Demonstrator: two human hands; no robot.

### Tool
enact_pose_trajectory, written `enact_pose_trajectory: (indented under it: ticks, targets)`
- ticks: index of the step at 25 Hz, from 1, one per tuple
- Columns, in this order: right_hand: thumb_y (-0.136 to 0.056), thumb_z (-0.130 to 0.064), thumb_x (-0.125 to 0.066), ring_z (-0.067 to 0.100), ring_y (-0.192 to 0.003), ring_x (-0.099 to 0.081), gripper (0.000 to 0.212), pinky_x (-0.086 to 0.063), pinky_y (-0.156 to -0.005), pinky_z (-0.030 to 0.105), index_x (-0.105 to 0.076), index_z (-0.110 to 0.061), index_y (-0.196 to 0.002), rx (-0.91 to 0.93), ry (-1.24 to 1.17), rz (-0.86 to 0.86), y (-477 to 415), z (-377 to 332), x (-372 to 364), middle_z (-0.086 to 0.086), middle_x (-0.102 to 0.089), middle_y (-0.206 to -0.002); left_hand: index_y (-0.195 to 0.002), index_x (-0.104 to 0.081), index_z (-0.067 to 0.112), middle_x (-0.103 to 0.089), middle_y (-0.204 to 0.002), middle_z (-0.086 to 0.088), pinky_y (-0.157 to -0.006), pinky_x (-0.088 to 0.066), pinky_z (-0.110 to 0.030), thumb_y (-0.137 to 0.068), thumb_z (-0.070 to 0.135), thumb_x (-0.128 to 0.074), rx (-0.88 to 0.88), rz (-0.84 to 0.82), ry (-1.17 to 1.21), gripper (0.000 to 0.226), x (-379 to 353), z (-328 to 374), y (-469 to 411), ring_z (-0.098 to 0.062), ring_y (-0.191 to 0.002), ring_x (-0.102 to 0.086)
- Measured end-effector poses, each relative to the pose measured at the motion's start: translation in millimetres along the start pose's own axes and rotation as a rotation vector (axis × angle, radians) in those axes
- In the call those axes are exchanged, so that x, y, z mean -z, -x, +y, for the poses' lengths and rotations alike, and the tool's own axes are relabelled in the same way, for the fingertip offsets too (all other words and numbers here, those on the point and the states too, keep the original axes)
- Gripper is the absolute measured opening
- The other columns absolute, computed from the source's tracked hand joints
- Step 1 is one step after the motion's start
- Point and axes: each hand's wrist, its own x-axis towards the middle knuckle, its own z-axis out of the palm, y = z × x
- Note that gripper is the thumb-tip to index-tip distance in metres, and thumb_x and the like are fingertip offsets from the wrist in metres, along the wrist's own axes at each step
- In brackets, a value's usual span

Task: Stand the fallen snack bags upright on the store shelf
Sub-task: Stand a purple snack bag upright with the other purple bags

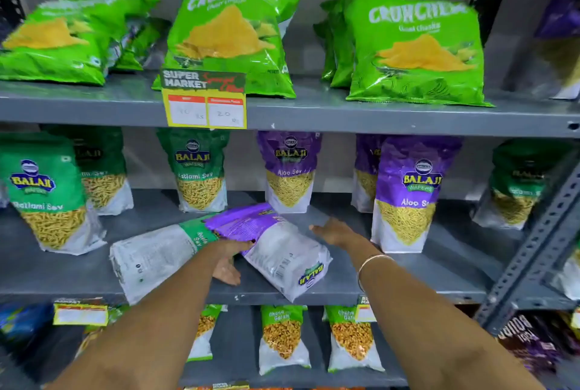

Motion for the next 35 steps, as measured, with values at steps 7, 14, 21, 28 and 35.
enact_pose_trajectory:
  ticks: [7, 14, 21, 28, 35]
  targets:
    - [-0.064, -0.061, -0.071, 0.015, -0.05, -0.055, 0.049, -0.04, -0.058, 0.023, -0.06, -0.013, -0.067, -0.027, -0.209, -0.41, -32.1, 6.2, -6.0, 0.003, -0.062, -0.059, -0.083, -0.058, 0.006, -0.06, -0.087, -0.014, -0.108, -0.038, -0.048, -0.086, 0.032, -0.061, -0.042, -0.021, 0.175, 0.026, -15.2, 1.4, -25.1, -0.028, -0.086, -0.058]
    - [-0.076, -0.026, -0.074, 0.024, -0.101, -0.063, 0.044, -0.049, -0.09, 0.039, -0.064, -0.001, -0.111, -0.015, -0.233, -0.5, -12.2, -12.8, 14.1, 0.01, -0.067, -0.105, -0.091, -0.058, 0.011, -0.064, -0.091, -0.008, -0.104, -0.038, -0.057, -0.081, 0.028, -0.068, -0.08, -0.024, 0.069, 0.022, -1.1, 25.4, -0.8, -0.022, -0.082, -0.057]
    - [-0.066, -0.004, -0.081, 0.007, -0.073, -0.067, 0.04, -0.058, -0.065, 0.03, -0.06, -0.01, -0.099, 0.144, -0.391, -0.187, -8.2, -22.6, 17.2, 0.006, -0.068, -0.101, -0.129, -0.051, 0.004, -0.057, -0.126, -0.012, -0.094, -0.044, -0.049, -0.078, 0.018, -0.072, -0.373, 0.048, -0.055, 0.057, 1.7, 68.4, 2.2, -0.03, -0.125, -0.049]
    - [-0.06, 0.009, -0.079, 0.016, -0.092, -0.05, 0.057, -0.042, -0.058, 0.009, -0.041, -0.008, -0.098, 0.119, -0.526, 0.254, -12.2, -16.1, -16.4, 0.006, -0.055, -0.103, -0.104, -0.069, -0.002, -0.072, -0.105, -0.016, -0.092, -0.052, -0.039, -0.034, 0.032, -0.082, -0.729, 0.171, -0.128, 0.078, -9.8, 74.0, -48.2, -0.027, -0.098, -0.067]
    - [-0.06, -0.001, -0.083, 0.029, -0.118, -0.054, 0.071, -0.045, -0.093, 0.034, -0.044, 0.0, -0.119, 0.11, -0.384, 0.223, -25.9, -7.6, -11.8, 0.016, -0.058, -0.125, -0.113, -0.055, 0.01, -0.059, -0.102, -0.007, -0.093, -0.038, -0.035, -0.078, -0.002, -0.065, -0.557, -0.008, -0.291, 0.039, -2.9, 82.3, -31.1, -0.02, -0.101, -0.053]
